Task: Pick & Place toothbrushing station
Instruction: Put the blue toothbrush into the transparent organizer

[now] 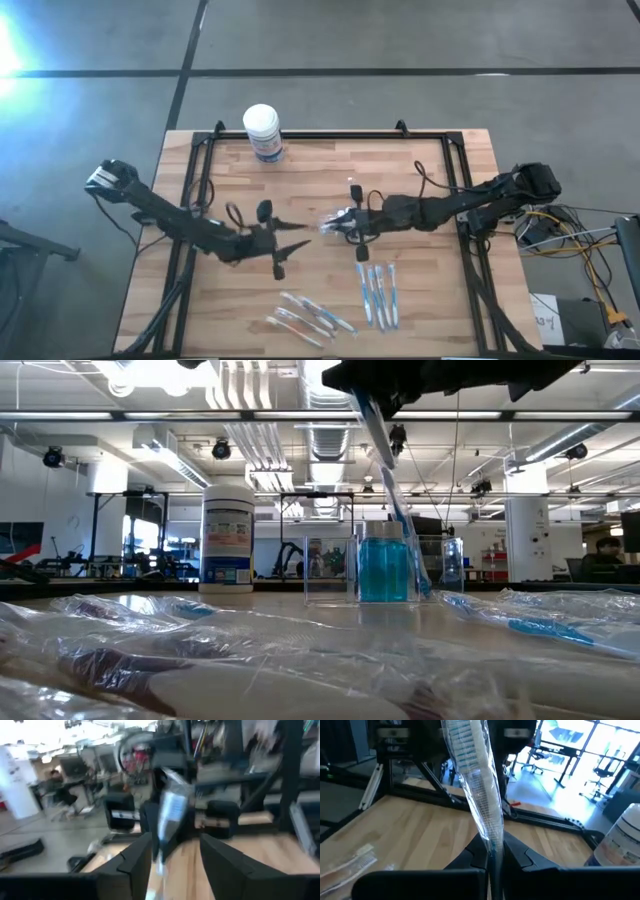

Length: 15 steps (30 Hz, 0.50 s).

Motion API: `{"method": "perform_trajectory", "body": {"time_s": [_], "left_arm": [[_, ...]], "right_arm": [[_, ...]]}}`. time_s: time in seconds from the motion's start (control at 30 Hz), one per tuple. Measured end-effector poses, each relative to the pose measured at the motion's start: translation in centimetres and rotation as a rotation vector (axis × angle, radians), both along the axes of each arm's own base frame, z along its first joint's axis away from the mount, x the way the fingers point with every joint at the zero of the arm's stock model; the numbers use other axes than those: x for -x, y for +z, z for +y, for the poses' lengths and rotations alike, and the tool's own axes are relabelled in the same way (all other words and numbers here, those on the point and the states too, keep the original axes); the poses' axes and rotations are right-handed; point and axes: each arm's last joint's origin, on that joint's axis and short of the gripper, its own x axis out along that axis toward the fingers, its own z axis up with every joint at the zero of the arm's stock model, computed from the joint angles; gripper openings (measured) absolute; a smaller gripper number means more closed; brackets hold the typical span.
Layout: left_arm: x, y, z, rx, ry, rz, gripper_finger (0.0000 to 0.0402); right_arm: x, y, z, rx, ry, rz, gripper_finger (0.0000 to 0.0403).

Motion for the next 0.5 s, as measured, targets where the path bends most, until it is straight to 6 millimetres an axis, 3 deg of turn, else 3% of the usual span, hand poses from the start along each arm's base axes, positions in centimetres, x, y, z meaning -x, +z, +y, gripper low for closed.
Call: {"method": "perform_trajectory", "body": {"time_s": [0.17,0.5], "left_arm": [[0.0,-1.2,1.4,0.036,-0.016,0.01,0.0197],[-2.1,-0.7,1.8,0.011,-0.068,0.017,0.0231]], "right_arm": [[-0.3,-0.3,0.1,0.029,0.005,-0.01,0.0013],[-0.5,-0.5,0.4,0.048,0.019,-0.02,0.0013]]}}
